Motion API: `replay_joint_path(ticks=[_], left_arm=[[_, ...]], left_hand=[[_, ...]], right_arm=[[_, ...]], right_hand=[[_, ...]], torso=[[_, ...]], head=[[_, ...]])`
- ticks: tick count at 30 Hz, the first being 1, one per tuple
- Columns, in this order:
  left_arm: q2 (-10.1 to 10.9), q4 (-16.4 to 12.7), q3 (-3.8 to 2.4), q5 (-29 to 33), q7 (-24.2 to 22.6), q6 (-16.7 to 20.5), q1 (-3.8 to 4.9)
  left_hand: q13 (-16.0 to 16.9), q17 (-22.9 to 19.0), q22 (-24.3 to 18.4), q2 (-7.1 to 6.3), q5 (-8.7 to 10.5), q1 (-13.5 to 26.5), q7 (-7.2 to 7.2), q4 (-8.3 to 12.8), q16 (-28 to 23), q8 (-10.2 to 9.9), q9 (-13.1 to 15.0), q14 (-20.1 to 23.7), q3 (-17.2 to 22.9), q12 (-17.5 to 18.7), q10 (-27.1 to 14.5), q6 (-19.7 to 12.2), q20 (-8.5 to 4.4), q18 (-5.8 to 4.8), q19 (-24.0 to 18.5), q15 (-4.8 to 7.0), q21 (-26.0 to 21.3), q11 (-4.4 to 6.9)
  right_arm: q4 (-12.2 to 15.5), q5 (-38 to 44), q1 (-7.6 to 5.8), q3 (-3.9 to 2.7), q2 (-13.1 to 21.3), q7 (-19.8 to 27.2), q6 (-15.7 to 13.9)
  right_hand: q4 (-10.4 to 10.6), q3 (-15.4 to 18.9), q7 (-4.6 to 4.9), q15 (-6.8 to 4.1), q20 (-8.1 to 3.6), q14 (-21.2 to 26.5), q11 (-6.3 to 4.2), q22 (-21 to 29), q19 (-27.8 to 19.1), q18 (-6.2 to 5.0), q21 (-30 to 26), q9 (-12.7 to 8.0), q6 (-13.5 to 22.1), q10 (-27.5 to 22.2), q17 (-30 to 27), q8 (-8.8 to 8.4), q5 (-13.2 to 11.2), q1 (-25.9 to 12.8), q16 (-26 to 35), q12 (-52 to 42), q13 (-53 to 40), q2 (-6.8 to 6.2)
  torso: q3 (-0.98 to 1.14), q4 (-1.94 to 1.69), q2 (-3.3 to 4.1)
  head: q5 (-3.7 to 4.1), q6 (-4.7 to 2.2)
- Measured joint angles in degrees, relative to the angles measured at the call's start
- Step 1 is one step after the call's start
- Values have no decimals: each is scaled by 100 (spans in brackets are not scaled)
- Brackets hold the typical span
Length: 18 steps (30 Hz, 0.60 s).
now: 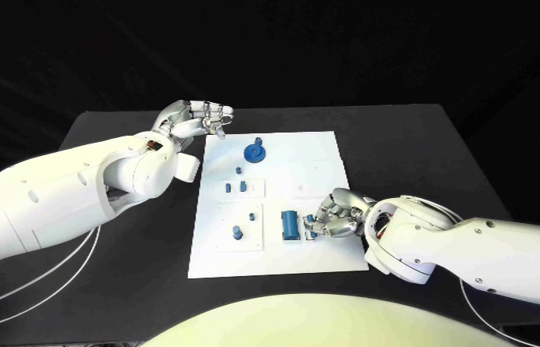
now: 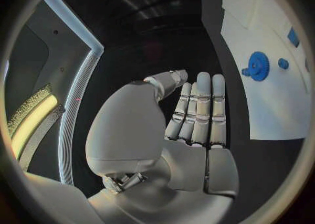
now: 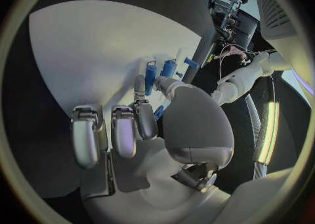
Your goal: Assemble the parts on the task board
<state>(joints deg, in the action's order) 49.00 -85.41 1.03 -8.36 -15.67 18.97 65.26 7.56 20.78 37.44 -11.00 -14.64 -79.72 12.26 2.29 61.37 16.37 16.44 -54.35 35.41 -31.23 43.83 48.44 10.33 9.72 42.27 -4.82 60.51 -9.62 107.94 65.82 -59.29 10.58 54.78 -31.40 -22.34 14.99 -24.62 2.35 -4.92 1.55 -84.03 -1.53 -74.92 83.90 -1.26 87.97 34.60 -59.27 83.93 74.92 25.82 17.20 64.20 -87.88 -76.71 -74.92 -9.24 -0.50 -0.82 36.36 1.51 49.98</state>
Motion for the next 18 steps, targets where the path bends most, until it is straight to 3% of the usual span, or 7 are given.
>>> replay_joint_path(ticks=[4, 18], left_arm=[[1, 0, 0, 0, 2, -1, 0], [2, 1, 0, 0, 9, -3, 0]], left_hand=[[0, 0, 0, 0, 0, 0, 0, 0, 0, 0, 0, 0, 0, 0, 0, 0, 0, 0, 0, 0, 0, 0], [0, 0, 0, -23, 0, 23, 0, 0, 0, 0, -1, 0, 0, 0, -21, 0, 0, 0, 0, 0, 0, 21]], right_arm=[[5, 6, 1, 0, 2, 0, 0], [36, 12, 3, 0, 3, 0, 2]], right_hand=[[-76, -76, 0, 0, 0, 0, 0, 0, 0, 0, 0, 0, 0, 0, 0, -17, -225, 66, 0, 0, 0, 66], [-86, -86, 9, 0, 0, 0, 0, 1, 0, 0, 0, 5, 9, 0, -1, -39, -226, 97, 0, -45, 0, 97]], torso=[[-2, -1, 0], [-2, -1, -1]], head=[[-1, -1], [-9, -2]])
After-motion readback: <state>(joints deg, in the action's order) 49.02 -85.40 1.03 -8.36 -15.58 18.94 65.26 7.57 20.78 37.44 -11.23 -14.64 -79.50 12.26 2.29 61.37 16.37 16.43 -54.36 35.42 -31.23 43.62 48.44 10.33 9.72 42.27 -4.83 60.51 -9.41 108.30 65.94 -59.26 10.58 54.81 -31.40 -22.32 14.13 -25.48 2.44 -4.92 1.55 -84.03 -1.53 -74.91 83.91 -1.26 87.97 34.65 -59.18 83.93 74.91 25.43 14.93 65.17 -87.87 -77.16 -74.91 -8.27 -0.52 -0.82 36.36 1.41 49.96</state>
